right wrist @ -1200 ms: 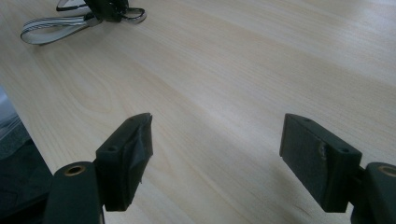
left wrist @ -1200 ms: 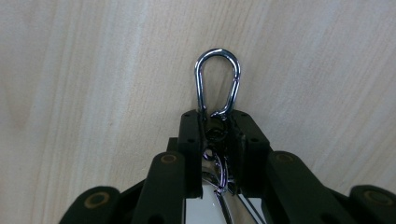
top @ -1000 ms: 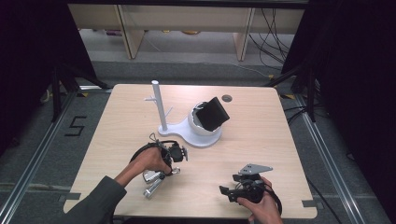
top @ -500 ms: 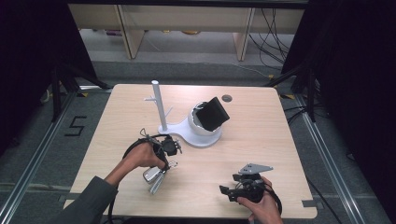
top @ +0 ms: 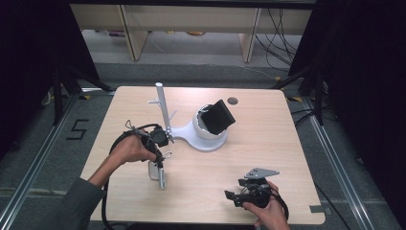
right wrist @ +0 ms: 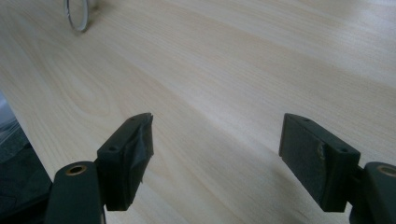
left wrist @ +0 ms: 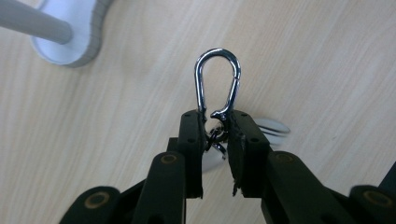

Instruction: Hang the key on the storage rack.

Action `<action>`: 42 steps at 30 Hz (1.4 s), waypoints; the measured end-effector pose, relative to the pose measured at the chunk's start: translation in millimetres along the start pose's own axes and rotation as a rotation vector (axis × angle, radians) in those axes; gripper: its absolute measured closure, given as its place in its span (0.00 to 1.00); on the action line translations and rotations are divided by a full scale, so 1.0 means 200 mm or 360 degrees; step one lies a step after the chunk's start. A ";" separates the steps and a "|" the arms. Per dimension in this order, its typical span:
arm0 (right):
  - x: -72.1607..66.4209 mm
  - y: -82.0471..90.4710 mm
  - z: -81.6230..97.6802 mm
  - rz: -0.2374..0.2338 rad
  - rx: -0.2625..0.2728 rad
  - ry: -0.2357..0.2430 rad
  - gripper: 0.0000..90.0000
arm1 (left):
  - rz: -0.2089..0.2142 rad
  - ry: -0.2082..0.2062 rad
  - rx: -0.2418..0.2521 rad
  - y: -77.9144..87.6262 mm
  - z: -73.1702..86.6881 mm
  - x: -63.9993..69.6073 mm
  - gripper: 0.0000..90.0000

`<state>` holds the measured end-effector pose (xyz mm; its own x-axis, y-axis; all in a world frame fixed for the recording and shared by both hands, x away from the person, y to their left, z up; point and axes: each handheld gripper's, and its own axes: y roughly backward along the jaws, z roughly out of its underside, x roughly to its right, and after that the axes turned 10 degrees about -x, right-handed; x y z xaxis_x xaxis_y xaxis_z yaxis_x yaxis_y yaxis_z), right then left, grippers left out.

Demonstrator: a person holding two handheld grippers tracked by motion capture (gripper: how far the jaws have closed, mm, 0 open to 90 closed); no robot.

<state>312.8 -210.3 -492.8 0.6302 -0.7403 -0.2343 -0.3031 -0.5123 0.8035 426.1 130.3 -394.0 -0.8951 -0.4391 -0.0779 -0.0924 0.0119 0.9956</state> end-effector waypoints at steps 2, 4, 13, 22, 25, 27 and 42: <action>0.00 0.00 0.00 -0.0003 -0.0001 -0.0011 0.30 | -0.0013 0.0023 0.0017 0.04 0.02 -0.02 0.84; 0.00 0.00 0.00 -0.0011 -0.0002 -0.0004 0.30 | -0.0026 0.0045 0.0031 0.08 0.03 -0.04 0.84; 0.00 0.00 0.00 -0.0011 -0.0004 -0.0015 0.30 | -0.0109 0.0168 0.0068 0.27 0.10 -0.16 0.84; 0.00 0.00 0.00 -0.0025 -0.0013 -0.0058 0.30 | -0.0138 0.0276 0.0101 0.39 0.15 -0.24 0.84; 0.01 -0.01 0.00 -0.0031 0.0015 -0.0027 0.30 | -0.0143 0.0304 0.0109 0.43 0.15 -0.27 0.84; 0.01 -0.01 0.00 -0.0016 -0.0007 -0.0031 0.30 | -0.0152 0.0318 0.0095 0.45 0.15 -0.29 0.84; 0.01 -0.01 0.00 -0.0028 -0.0019 -0.0020 0.30 | -0.0175 0.0443 0.0147 0.55 0.12 -0.39 0.84</action>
<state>314.2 -210.9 -494.2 0.6265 -0.7365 -0.2552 -0.2834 -0.5202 0.8056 475.7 187.6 -279.4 -0.7248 -0.6712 -0.1553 -0.2328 0.0265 0.9722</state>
